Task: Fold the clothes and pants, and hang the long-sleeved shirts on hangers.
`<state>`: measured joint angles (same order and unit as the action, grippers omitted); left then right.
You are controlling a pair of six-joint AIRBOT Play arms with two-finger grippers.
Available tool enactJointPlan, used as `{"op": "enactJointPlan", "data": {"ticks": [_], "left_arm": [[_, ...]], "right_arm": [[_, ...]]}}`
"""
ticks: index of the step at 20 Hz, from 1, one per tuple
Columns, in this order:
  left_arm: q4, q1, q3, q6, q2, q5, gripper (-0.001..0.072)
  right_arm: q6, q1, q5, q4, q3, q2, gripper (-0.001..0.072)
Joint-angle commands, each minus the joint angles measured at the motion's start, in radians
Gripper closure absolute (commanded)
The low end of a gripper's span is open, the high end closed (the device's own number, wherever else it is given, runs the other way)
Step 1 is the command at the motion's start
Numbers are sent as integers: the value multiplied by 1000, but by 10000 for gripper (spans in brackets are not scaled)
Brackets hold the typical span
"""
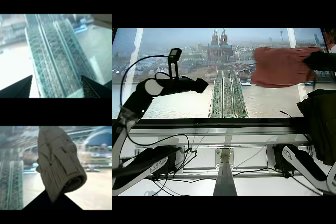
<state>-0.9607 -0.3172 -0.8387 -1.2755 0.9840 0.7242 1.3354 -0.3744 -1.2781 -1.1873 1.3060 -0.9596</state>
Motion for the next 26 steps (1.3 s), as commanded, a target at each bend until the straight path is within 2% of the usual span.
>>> {"op": "enactJointPlan", "data": {"ticks": [1, 3, 6, 8, 11, 12, 14, 16, 18, 19, 20, 21, 22, 23, 24, 25, 26], "left_arm": [[-8, 8, -10, 0, -98, -3, 15], [-8, 7, -10, 0, -120, -7, 15], [-8, 7, -10, 0, -123, -10, 15], [-8, 7, -10, 0, -123, -10, 15], [-8, 7, -10, 0, -123, -10, 15], [-8, 7, -10, 0, -123, -10, 15], [-8, 7, -10, 0, -123, -10, 15], [-8, 7, -10, 0, -123, -10, 15], [-8, 7, -10, 0, -123, -10, 14], [-8, 7, -10, 0, -123, -10, 15], [-8, 7, -10, 0, -123, -10, 15], [-8, 7, -10, 0, -123, -10, 15], [-8, 7, -10, 0, -123, -10, 15], [-8, 7, -10, 0, -123, -10, 15], [-8, 7, -10, 0, -123, -9, 15], [-8, 7, -10, 0, -123, -9, 15], [-8, 7, -10, 0, -123, -9, 15]], "right_arm": [[282, -166, -16, -330, 8, 198, 693], [414, -291, -37, -447, 8, 260, 693], [419, -477, -51, -506, 8, 306, 693], [443, -592, -115, -539, 9, 320, 693], [598, -758, -191, -558, 9, 334, 691], [647, -798, -208, -556, 9, 333, 662], [690, -848, -240, -557, 9, 332, 479], [692, -865, -258, -556, 9, 333, 376], [692, -865, -268, -554, 9, 333, 60], [692, -865, -266, -542, 9, 333, 23], [692, -865, -265, -525, 9, 333, 22], [689, -865, -253, -489, 7, 333, 30], [674, -865, -230, -430, 6, 328, 177], [622, -865, -210, -330, 5, 320, 450], [554, -863, -195, -193, 5, 306, 643], [480, -851, -187, -49, 5, 289, 692], [412, -823, -186, 89, 5, 269, 693]]}}
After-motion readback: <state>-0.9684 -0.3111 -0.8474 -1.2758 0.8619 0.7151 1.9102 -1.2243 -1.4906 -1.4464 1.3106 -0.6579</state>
